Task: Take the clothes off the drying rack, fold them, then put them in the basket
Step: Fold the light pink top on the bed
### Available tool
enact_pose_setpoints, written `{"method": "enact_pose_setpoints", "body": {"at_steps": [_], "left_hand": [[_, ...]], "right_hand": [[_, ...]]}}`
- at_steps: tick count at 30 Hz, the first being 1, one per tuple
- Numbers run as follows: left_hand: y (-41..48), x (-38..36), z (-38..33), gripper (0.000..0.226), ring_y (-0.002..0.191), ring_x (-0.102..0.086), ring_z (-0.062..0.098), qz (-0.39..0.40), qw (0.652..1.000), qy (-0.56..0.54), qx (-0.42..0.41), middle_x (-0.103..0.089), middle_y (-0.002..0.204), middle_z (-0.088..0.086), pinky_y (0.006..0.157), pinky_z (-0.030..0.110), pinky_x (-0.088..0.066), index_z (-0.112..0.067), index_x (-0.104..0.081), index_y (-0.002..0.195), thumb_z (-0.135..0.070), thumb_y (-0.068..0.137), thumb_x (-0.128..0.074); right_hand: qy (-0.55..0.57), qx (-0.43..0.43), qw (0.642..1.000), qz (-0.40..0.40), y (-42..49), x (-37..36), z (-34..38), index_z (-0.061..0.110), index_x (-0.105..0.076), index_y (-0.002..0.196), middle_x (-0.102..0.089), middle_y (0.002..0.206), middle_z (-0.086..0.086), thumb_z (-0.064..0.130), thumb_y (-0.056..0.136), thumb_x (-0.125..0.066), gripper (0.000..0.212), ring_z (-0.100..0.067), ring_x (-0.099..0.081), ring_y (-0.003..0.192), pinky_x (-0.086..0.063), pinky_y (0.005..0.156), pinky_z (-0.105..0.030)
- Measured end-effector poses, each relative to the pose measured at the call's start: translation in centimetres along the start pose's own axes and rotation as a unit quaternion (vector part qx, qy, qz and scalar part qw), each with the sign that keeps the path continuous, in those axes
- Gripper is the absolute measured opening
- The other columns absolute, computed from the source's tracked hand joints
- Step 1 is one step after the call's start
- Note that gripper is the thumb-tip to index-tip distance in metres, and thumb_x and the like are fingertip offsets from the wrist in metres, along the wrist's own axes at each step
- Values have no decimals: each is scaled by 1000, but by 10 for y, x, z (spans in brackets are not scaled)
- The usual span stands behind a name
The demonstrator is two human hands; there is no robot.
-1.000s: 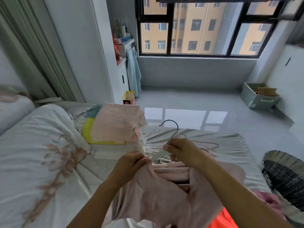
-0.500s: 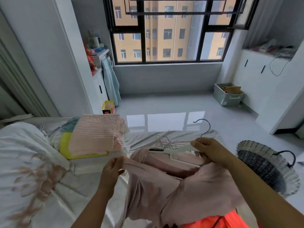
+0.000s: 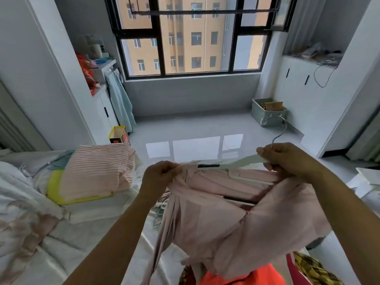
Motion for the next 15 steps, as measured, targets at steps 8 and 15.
{"method": "enact_pose_setpoints", "body": {"at_steps": [8,15], "left_hand": [[-55,-47,142,28,56,-57,20,-42,968,80,234,-62,56,-1,62,37,-52,-17,-65,62,-2,86,-61],[-86,-42,177,14,78,-59,28,-77,926,245,275,-69,84,16,66,32,-42,-3,-69,79,-8,88,-58]], "right_hand": [[30,-38,998,43,9,-16,-110,15,-41,58,-45,46,5,31,90,-58,40,-11,-30,46,-24,41,-16],[145,-53,988,16,23,-13,-139,14,-43,62,-37,57,-5,24,94,-53,34,1,-37,36,-34,44,-12]]}}
Point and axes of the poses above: each hand's wrist, its own y-axis towards the middle knuckle, its own x-axis out of the back of the hand, z = x × y, the point moved 6 cm from there along y, towards the middle knuckle
